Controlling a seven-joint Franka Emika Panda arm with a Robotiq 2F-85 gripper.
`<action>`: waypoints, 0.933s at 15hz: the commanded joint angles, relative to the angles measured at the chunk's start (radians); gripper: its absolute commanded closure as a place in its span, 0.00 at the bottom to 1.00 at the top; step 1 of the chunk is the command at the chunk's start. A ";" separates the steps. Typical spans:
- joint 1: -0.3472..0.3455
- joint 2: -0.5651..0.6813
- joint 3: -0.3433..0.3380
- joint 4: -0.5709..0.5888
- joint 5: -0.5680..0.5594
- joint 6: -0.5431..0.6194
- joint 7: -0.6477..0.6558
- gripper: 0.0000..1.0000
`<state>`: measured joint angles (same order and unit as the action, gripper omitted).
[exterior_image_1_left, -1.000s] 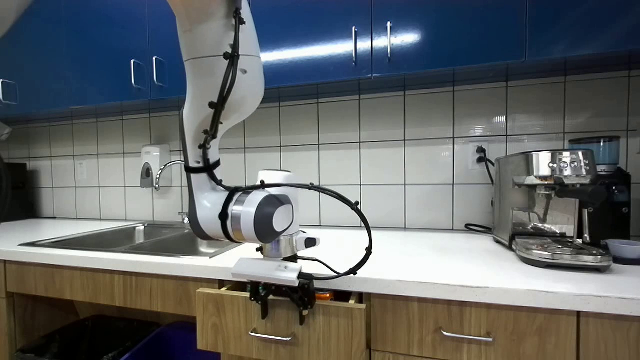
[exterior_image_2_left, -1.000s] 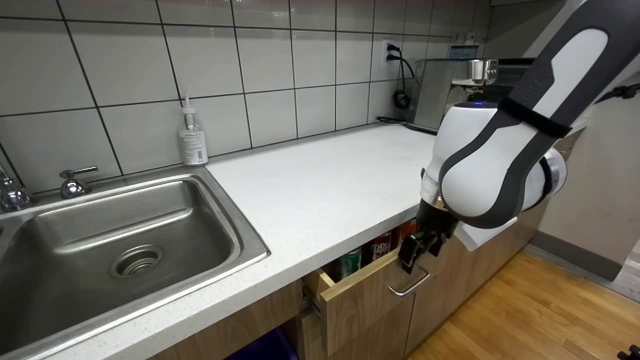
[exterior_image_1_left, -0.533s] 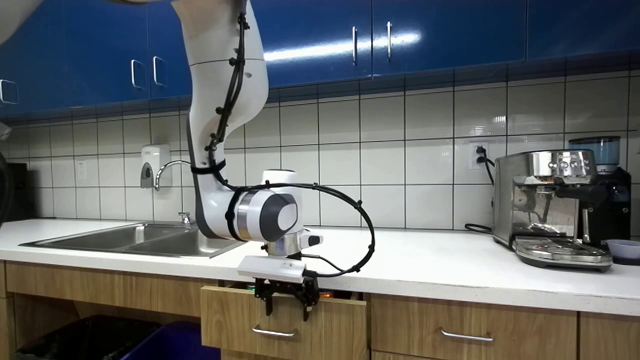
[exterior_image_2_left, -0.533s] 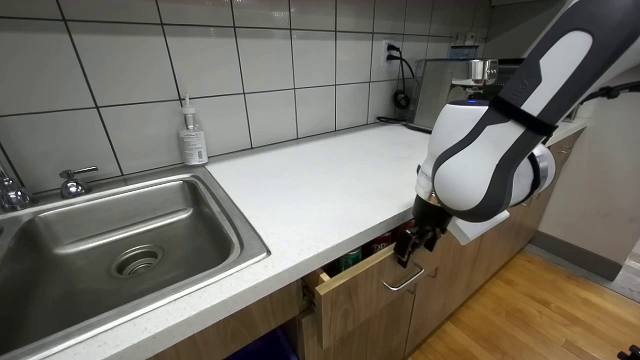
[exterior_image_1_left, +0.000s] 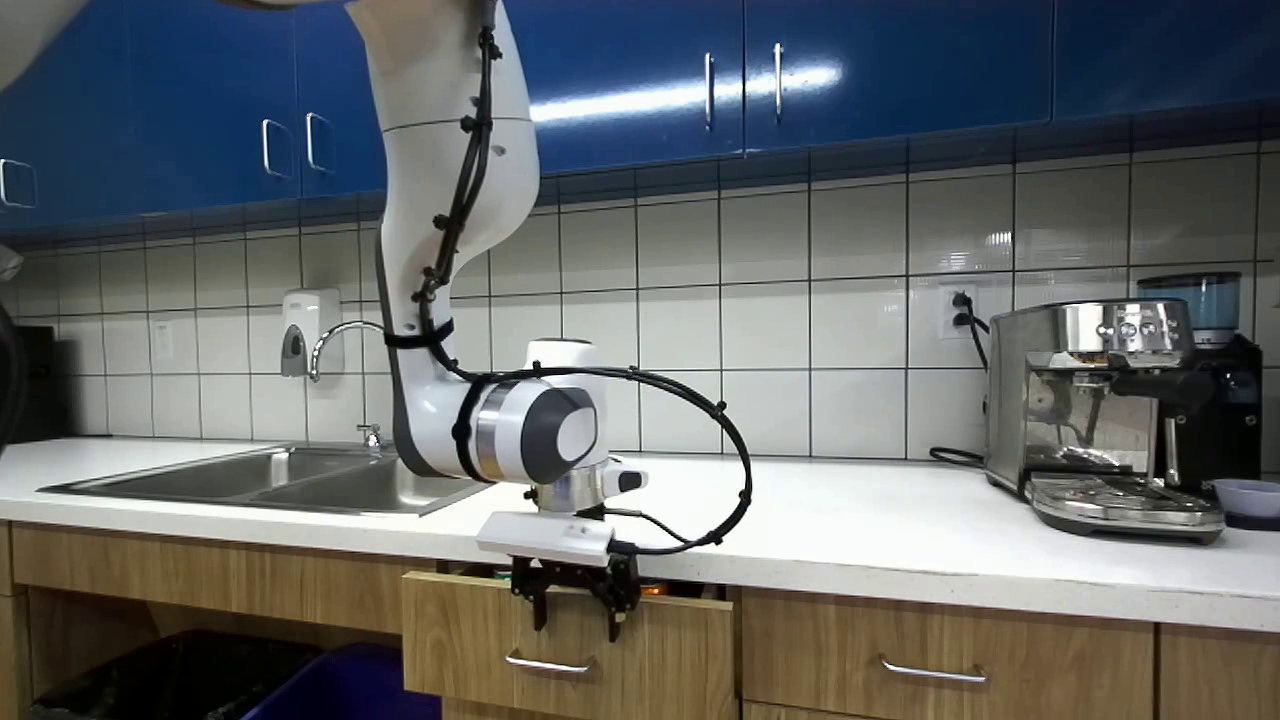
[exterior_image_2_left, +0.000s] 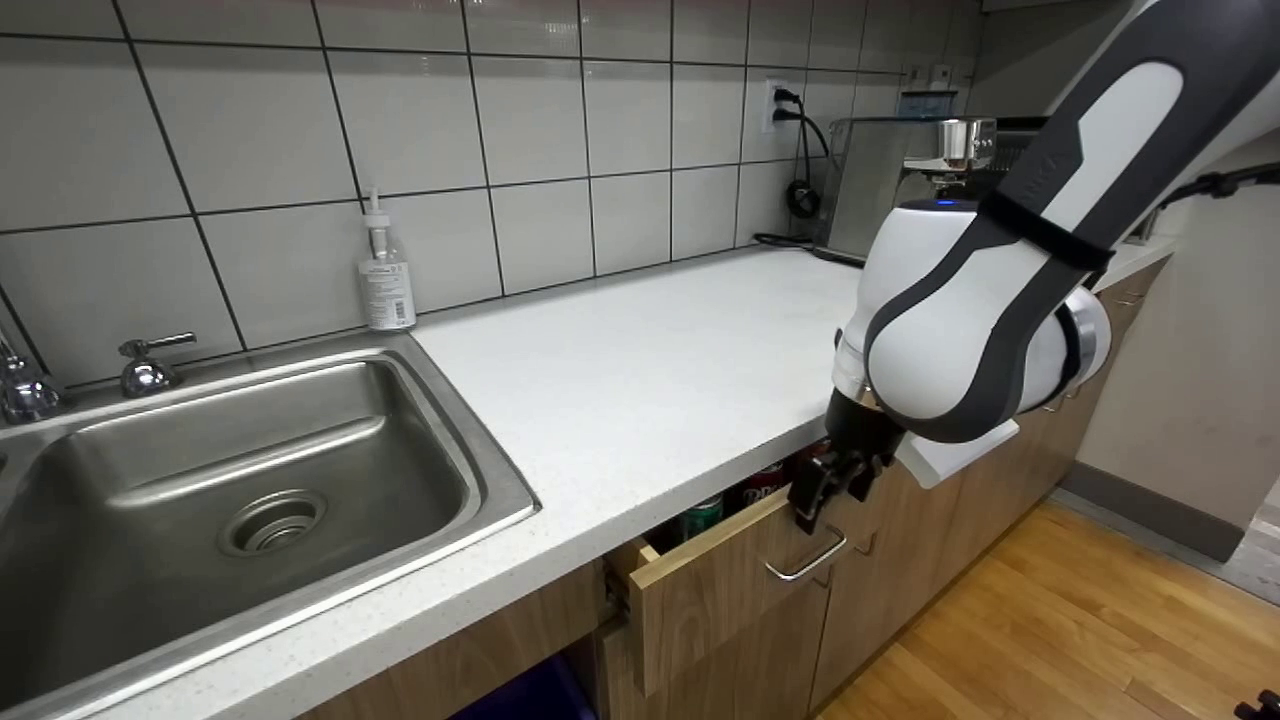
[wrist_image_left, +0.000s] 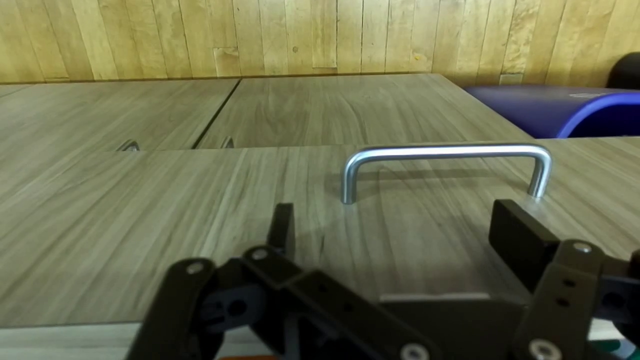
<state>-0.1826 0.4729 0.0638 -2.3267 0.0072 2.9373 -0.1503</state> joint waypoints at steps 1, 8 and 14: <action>-0.046 -0.026 0.038 -0.023 0.029 0.033 -0.046 0.00; -0.096 -0.069 0.092 -0.111 0.035 0.120 -0.055 0.00; -0.140 -0.156 0.148 -0.227 0.032 0.154 -0.042 0.00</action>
<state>-0.2744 0.4028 0.1627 -2.4688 0.0173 3.0840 -0.1638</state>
